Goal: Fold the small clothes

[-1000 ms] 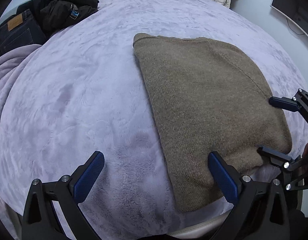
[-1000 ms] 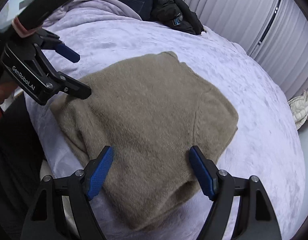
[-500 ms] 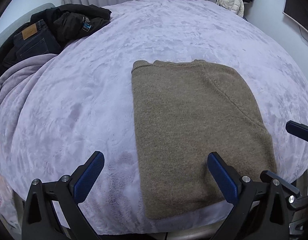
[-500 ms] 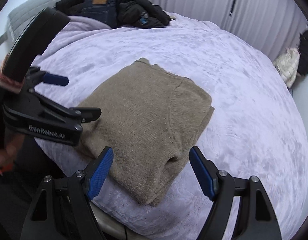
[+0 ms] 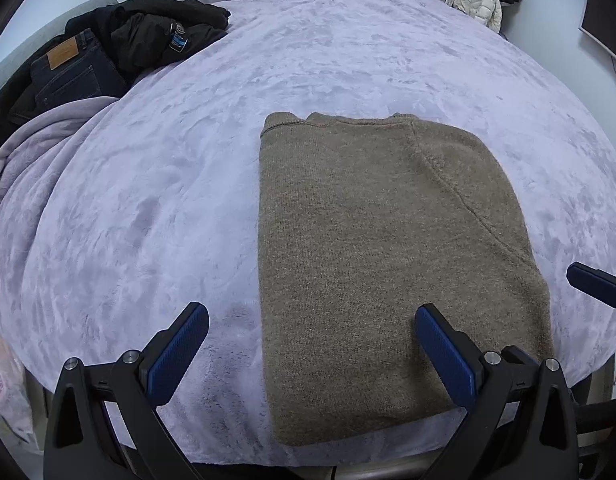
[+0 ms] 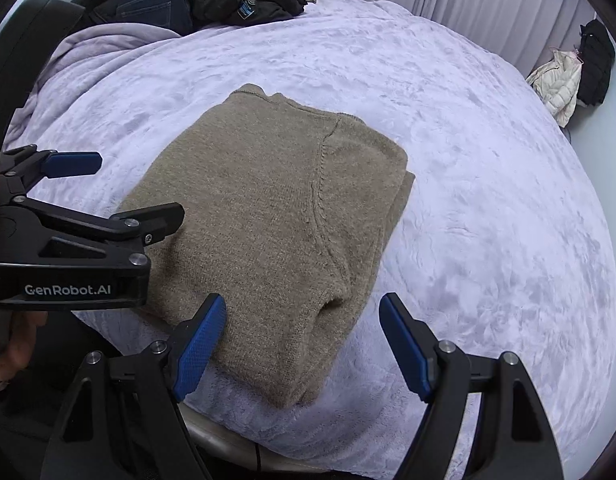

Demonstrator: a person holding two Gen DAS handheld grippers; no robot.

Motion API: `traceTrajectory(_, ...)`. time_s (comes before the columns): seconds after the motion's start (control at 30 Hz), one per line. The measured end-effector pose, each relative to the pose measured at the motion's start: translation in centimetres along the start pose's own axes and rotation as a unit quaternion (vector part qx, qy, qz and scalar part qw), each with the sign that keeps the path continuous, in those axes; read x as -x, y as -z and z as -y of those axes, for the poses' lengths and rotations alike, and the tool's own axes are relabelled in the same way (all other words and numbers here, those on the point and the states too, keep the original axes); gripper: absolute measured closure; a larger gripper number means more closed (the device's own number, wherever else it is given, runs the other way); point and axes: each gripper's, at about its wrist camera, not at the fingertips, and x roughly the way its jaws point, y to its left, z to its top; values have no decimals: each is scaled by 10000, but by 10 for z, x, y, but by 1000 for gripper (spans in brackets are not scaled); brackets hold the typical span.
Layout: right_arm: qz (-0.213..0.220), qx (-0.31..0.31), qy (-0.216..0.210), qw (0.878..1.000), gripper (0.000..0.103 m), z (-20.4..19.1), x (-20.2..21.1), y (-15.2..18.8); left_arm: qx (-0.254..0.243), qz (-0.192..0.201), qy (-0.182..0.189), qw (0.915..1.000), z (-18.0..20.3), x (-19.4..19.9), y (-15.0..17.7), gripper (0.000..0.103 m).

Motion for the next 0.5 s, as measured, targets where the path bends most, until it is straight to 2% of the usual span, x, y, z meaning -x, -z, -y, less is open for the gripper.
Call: traceTrajectory(0.5, -158, 65, 235, 9996, 21, -3, -1, -9, 176, -13, 35, 9998, -2, 0, -13, 0)
